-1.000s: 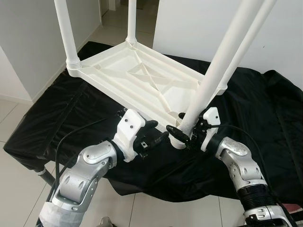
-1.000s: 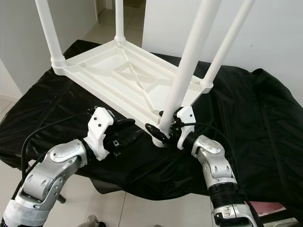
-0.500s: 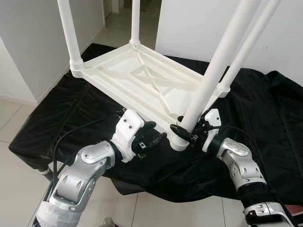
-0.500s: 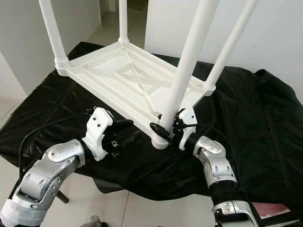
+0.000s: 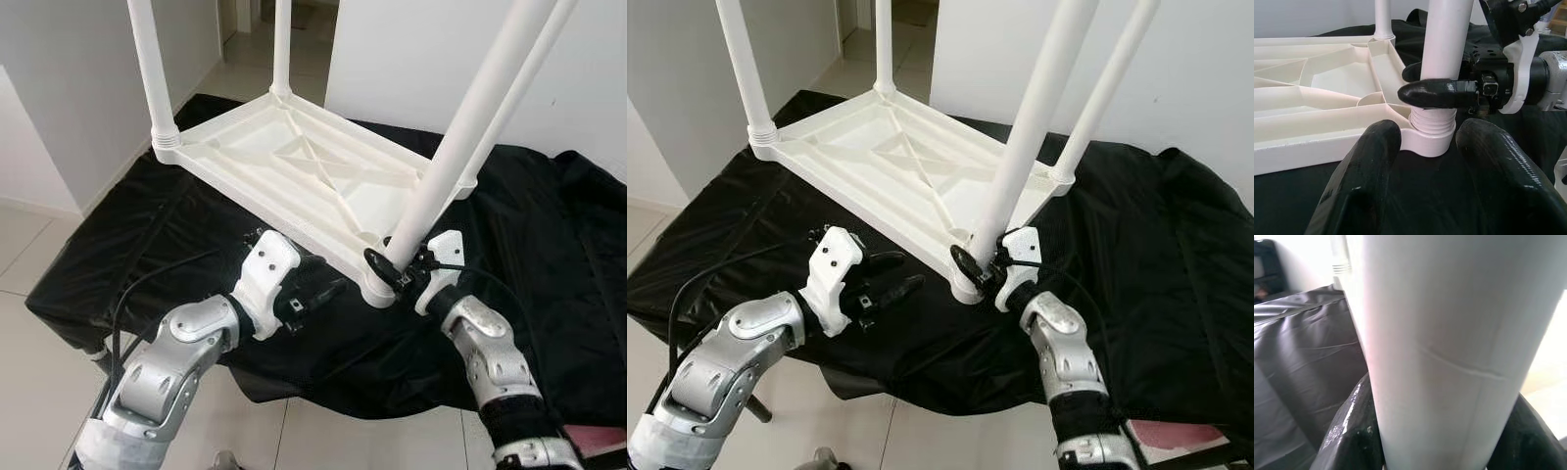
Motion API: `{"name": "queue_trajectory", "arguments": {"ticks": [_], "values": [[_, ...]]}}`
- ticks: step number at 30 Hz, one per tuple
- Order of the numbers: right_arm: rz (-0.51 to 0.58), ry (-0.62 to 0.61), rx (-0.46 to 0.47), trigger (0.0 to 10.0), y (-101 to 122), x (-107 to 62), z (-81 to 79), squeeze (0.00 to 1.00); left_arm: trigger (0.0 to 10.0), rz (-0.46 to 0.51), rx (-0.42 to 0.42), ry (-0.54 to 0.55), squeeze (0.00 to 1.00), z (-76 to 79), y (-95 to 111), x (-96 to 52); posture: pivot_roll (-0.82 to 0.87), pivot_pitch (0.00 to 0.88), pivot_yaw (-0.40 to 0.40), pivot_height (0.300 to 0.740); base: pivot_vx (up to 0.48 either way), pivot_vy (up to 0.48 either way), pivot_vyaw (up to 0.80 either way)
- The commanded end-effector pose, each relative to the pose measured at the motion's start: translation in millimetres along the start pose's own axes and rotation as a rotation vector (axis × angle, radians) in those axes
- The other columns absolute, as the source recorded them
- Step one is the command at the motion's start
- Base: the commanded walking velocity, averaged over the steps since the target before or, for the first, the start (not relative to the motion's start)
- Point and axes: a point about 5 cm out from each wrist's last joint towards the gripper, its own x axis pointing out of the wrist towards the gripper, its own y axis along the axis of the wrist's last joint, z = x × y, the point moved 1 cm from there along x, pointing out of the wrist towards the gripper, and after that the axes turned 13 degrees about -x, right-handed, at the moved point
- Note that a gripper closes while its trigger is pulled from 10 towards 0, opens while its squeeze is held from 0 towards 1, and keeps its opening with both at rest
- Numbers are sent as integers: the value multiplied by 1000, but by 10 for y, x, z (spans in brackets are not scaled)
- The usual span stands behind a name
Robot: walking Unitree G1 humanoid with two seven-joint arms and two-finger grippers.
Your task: Building children table
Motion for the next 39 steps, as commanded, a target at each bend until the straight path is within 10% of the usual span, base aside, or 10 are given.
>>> {"name": "queue_trajectory", "arguments": {"ticks": [1, 16, 23, 25, 39], "values": [[-93, -69, 35, 10000, -166, -89, -7, 0, 10000, -6, -15, 6, 0, 9, -57, 1, 25, 26, -65, 740, 0, 0, 0], [-192, -558, 128, 10000, -102, -139, -188, 0, 10000, 49, -40, 59, 0, -61, -23, 52, 25, 6, -90, 740, 0, 0, 0], [-155, -507, 118, 10000, 17, -79, -313, 0, 10000, 58, -36, 73, 0, -102, -11, 48, 15, 0, -91, 740, 0, 0, 0], [-146, -506, 113, 10000, 34, -88, -310, 1000, 10000, 58, -33, 74, 0, -117, -10, 51, 10, 0, -88, 740, 0, 0, 0], [-118, -362, 60, 10000, 29, -143, -166, 1000, 10000, 34, -12, 60, 0, -101, -37, -1, 37, 5, -100, 740, 0, 0, 0]]}}
